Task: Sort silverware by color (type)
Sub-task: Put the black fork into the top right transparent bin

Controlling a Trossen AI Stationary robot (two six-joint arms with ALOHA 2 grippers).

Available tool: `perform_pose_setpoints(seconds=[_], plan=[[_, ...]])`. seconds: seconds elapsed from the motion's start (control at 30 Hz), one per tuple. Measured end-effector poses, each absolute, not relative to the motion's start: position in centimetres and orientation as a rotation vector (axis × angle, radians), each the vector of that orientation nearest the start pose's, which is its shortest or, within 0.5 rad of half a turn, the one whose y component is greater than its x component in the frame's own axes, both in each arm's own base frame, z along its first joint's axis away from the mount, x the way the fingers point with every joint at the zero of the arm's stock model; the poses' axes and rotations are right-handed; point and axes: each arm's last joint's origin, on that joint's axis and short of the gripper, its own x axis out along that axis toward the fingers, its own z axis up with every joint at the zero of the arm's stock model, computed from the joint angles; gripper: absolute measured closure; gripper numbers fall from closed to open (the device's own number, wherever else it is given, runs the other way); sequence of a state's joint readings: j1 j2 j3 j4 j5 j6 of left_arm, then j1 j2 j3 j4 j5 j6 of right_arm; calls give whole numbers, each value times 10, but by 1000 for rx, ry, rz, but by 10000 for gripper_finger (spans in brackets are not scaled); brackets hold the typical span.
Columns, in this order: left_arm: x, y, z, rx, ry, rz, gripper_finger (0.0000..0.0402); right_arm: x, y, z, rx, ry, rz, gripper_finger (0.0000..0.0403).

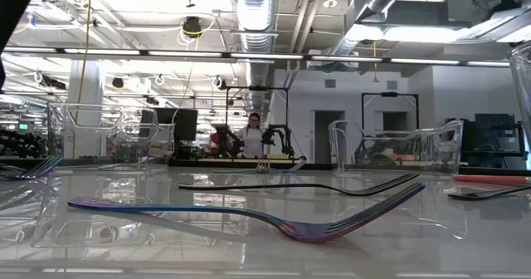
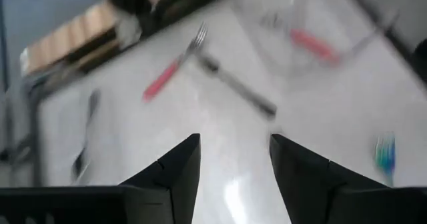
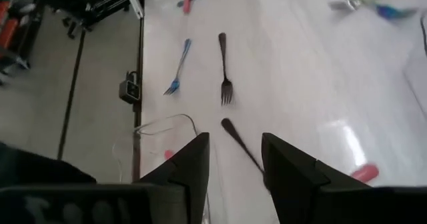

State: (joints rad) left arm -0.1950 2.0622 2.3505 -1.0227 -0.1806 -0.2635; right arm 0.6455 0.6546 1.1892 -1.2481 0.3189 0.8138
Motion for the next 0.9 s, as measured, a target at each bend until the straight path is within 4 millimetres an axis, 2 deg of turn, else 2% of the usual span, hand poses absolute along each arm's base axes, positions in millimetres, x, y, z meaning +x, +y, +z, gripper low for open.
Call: perform_pose_setpoints(seconds=[0.1, 0.23, 0.47, 0.57, 0.67, 0.8, 0.9], plan=[[398, -71, 416, -95, 779, 136, 236, 66, 38, 382, 366, 676, 83, 243], [363, -62, 428, -58, 892, 215, 237, 88, 51, 387, 244, 607, 125, 243], [314, -55, 428, 42, 987, 333, 237, 136, 68, 388, 174, 535, 94, 243], [290, -51, 417, 91, 986, 306, 237, 159, 72, 381, 165, 564, 48, 243], [261, -46, 395, 98, 936, 226, 237, 181, 74, 368, 142, 626, -5, 243], [230, -41, 358, 2, 742, 116, 237, 210, 74, 349, 123, 711, -63, 243], [218, -39, 325, -90, 583, 86, 237, 227, 74, 335, 137, 792, -52, 243]])
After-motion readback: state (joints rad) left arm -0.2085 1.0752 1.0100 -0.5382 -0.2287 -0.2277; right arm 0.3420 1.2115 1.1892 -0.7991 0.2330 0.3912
